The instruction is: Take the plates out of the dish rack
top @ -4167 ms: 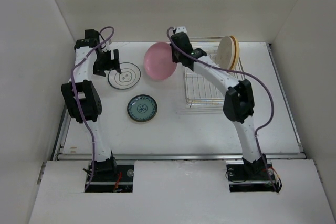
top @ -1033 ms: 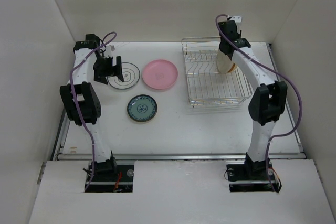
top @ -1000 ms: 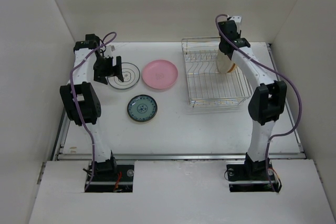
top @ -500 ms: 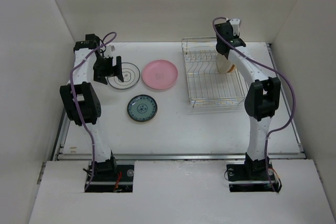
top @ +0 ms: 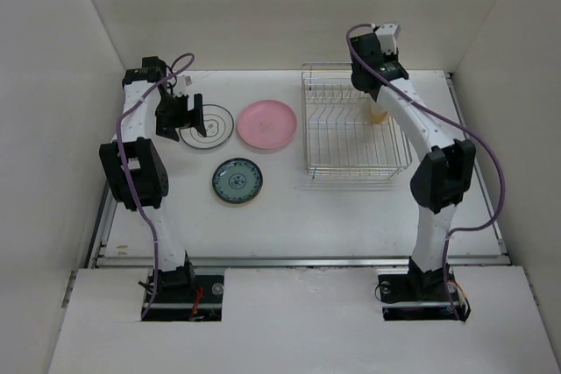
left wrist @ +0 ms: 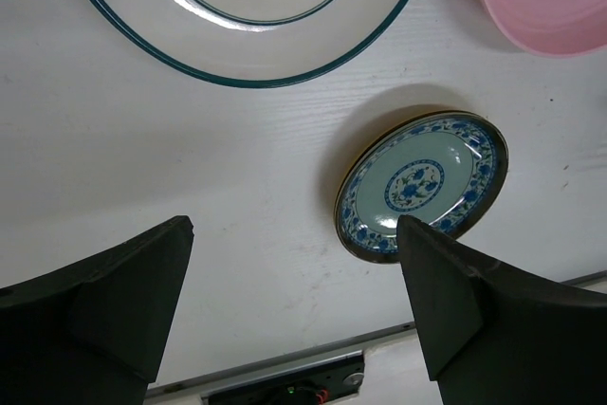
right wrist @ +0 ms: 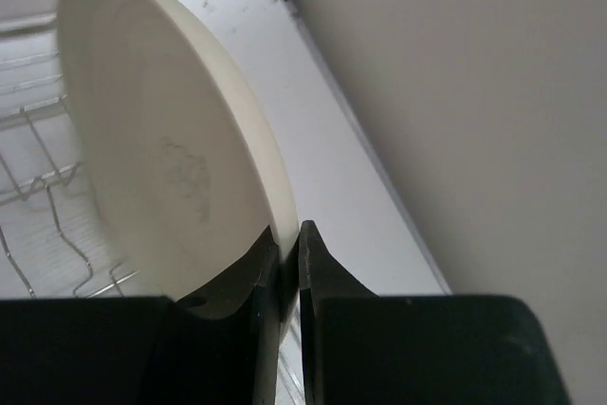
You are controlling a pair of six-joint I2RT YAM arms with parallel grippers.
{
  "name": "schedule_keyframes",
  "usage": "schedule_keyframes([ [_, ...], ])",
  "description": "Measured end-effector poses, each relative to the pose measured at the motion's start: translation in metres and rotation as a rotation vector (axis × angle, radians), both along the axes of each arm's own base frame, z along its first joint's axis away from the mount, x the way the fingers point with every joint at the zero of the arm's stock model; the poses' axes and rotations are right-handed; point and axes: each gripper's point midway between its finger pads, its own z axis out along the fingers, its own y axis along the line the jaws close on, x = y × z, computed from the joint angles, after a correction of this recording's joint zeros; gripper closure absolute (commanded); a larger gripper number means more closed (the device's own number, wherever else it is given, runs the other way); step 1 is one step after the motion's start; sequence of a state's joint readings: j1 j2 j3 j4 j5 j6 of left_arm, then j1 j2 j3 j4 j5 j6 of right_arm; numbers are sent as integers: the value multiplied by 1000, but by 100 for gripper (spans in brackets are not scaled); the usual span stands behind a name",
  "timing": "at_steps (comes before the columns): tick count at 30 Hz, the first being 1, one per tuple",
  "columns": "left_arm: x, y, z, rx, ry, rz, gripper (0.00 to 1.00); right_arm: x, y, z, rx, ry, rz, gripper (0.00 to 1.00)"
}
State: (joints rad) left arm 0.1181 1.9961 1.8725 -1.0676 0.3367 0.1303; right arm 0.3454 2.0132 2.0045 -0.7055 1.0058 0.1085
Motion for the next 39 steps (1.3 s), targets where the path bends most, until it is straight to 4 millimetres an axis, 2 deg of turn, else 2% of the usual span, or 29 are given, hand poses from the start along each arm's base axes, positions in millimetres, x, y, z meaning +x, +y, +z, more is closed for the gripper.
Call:
schedule_keyframes([
  [2,0,1,1,4,-4,-3,14,-13,2,35,-21,-58,-10,100],
  [4,0,2,4,12,-12,-5,14,-25,11,78,-11,-155,3,100],
  [6,-1,3,6,20,-19,-7,14,-42,23,120,3,-254,28,100],
  [8,-2,4,8,26,-22,-11,14,-60,38,154,29,-340,64,100],
  [10,-2,5,9,33,-25,-12,14,-72,57,175,62,-402,112,100],
  [12,-2,6,9,38,-25,-11,14,-71,81,179,98,-429,180,100],
  [14,-2,7,9,39,-23,-9,14,-58,115,166,143,-413,279,100],
  [16,-3,8,8,40,-22,-5,14,-32,154,139,193,-373,380,100],
  [17,-3,10,8,41,-21,-2,14,-16,175,119,217,-344,425,100],
  [19,-4,14,6,43,-16,8,14,14,213,70,247,-261,503,100],
  [22,-5,23,4,61,-11,28,14,45,266,-14,321,-125,625,100],
  [24,-5,28,3,70,-9,35,14,48,286,-69,371,-14,677,100],
  [26,-6,31,3,77,-9,41,14,44,298,-107,421,70,705,100],
  [28,-6,32,3,79,-7,42,14,38,304,-122,474,112,719,100],
  [31,-6,32,1,79,-3,40,14,38,311,-119,532,105,738,100],
  [34,-5,31,-2,73,4,36,14,39,314,-121,574,101,741,91],
  [35,-5,30,-3,70,6,34,14,39,314,-123,584,107,741,83],
  [37,-5,30,-3,66,7,30,14,37,314,-127,604,124,741,75],
  [39,-6,29,-3,65,7,25,14,37,313,-128,628,135,742,59],
])
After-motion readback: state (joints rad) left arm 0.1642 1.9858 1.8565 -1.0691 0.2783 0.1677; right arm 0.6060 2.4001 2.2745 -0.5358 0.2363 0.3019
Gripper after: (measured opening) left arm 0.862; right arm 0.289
